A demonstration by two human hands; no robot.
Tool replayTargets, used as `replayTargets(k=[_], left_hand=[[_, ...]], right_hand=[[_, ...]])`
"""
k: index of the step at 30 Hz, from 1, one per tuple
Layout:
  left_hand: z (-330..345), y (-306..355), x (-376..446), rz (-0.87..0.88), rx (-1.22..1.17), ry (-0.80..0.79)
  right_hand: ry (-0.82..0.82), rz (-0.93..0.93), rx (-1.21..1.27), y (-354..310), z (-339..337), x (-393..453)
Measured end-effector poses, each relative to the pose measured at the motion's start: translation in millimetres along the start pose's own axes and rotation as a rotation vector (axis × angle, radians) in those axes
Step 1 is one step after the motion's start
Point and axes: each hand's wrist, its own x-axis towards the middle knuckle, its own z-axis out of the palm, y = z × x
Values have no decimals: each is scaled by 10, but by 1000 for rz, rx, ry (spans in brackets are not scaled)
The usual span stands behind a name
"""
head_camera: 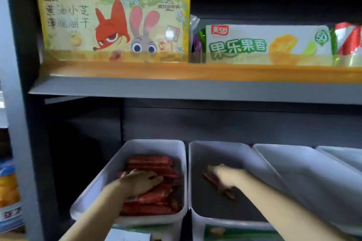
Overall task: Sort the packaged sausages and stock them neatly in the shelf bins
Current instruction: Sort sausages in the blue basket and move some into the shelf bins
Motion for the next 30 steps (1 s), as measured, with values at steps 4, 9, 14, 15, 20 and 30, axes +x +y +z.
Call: replayTargets(k=[4,9,14,15,20,30], left_hand=[[18,-4,8,9,27,-77],[-34,23,-30,-23,98,-141],[-64,-38,-9,-58,-84,-86],[-142,-72,-38,-22,-176,-132],[-623,-345,-278,108,-29,-551],[-372,-123,-22,117,328,-300]], right_hand=[[107,57,260,-67,-231,-117],[263,-74,561,-380,-665,-539],[38,-177,595,-1067,-692,-888],[39,-165,530,-1137,-665,-885],[148,-116,603,-1048,-638,-804],[119,-202,561,-1083,-620,-844]])
